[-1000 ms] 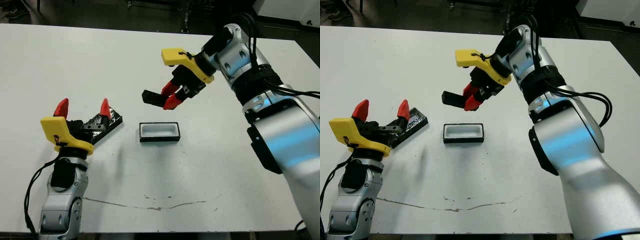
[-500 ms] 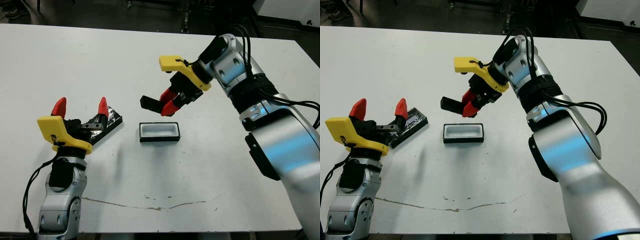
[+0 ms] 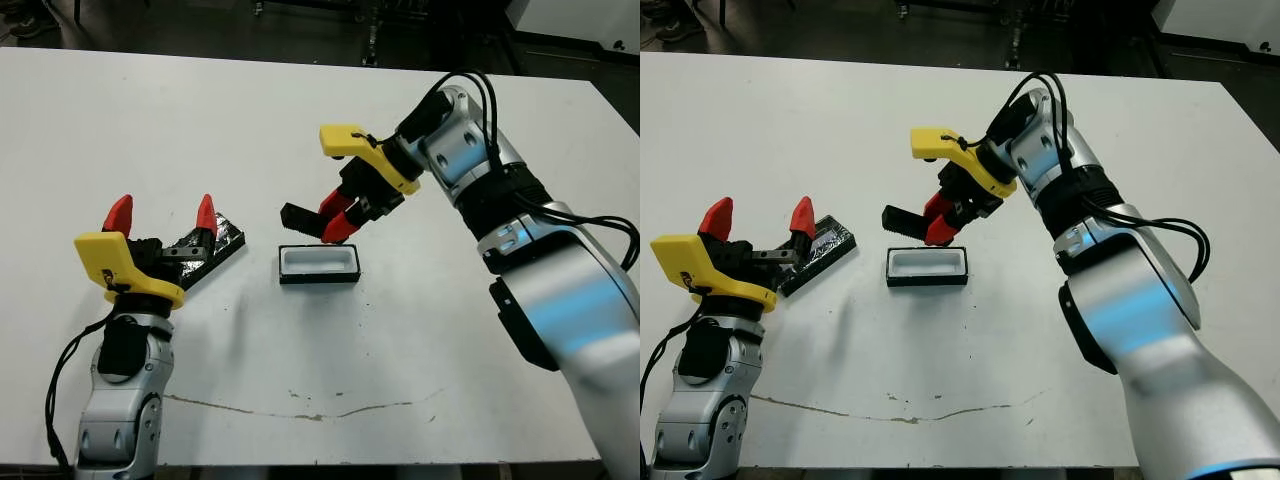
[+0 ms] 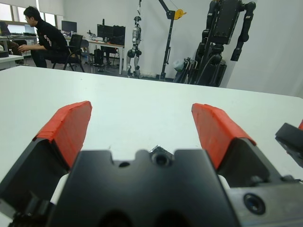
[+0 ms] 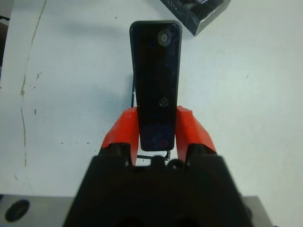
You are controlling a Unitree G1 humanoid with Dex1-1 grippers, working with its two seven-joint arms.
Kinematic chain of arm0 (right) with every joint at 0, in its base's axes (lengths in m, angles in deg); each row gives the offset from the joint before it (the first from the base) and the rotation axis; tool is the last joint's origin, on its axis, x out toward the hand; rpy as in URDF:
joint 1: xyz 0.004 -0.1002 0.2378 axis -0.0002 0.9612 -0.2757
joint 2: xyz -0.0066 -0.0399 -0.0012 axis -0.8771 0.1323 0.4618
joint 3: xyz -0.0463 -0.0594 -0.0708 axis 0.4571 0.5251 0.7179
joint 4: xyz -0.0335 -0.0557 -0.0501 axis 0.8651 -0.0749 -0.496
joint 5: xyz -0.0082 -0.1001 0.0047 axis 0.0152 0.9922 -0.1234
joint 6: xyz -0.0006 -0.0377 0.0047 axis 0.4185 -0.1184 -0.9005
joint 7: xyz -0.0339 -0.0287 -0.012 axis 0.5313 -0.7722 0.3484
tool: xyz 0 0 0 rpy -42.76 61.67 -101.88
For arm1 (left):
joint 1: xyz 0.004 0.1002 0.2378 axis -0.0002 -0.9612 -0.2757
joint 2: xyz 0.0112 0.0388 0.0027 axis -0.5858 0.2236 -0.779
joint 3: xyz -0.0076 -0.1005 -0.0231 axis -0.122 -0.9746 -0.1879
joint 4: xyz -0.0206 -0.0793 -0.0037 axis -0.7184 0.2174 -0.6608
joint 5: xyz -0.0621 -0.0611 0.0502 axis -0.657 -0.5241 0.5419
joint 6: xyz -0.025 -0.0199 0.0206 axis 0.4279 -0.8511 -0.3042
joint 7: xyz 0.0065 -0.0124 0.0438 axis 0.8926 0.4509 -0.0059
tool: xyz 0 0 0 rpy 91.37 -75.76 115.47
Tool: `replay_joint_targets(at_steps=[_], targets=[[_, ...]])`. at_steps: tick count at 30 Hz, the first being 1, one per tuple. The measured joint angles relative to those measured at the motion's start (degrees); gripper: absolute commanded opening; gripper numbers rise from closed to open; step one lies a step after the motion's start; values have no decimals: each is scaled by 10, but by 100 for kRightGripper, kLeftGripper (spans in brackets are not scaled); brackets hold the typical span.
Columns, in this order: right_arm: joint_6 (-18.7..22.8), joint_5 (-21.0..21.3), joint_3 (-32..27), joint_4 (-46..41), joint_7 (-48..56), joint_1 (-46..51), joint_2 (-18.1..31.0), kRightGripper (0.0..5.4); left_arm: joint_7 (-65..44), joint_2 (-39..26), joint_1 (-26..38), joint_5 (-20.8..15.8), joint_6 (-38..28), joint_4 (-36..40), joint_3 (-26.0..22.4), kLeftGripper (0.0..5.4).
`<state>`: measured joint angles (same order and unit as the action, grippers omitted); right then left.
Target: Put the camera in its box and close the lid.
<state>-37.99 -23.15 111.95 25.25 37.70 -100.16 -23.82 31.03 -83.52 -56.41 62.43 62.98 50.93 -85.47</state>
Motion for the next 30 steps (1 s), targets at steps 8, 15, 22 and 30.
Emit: replay_joint_targets(at_steps=[8,15,22,30], targets=[[12,1,8,1,-1,0,-6,167,0,0,0,0,0,0,0,540],[12,0,10,2,-5,5,-6,167,0,1,0,-3,0,0,0,540],[5,1,15,4,-13,9,-9,167,0,1,0,-8,0,0,-1,540],[-9,0,17,15,-21,20,-10,167,0,1,-1,-7,0,0,-3,540]])
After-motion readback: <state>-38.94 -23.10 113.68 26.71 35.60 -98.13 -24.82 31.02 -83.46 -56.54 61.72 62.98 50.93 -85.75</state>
